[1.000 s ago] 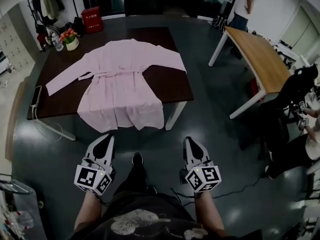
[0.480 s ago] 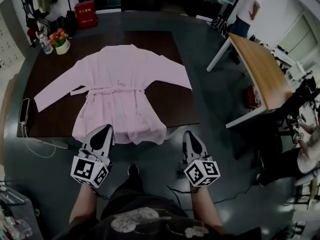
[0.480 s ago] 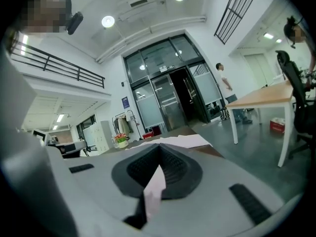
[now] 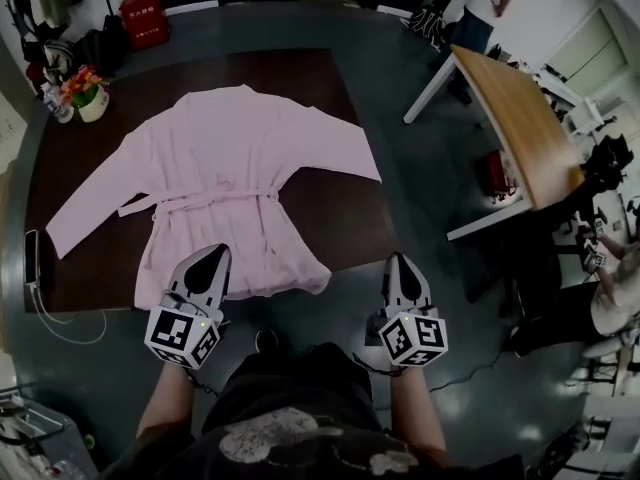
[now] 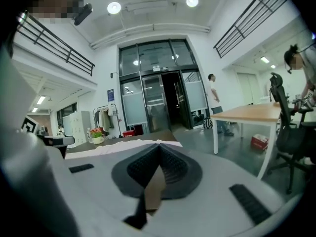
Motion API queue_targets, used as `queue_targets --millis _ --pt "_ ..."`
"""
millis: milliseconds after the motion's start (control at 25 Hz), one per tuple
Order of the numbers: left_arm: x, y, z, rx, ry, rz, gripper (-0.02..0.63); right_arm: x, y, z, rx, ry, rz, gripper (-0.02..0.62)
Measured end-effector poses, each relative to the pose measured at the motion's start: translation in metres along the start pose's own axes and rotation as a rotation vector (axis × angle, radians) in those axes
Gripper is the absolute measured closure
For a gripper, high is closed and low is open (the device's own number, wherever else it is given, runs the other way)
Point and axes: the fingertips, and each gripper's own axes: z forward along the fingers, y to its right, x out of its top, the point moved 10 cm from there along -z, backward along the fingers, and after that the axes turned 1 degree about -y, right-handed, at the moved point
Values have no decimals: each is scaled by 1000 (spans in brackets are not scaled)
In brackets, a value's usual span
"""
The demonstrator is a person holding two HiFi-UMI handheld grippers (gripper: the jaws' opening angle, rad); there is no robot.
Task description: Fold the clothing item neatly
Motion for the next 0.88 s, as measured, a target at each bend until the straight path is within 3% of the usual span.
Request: queue_targets --millis 240,440,680,880 --pt "4 5 42 -8 -32 14 597 2 51 25 -59 -4 16 604" --pt "9 22 80 83 -47 4 597 3 113 69 -47 -32 28 604" --pt "11 71 149 163 -85 -34 597 2 188 138 95 -119 33 604" --pt "9 114 197 211 -138 -40 597 -12 225 183 249 -182 2 603"
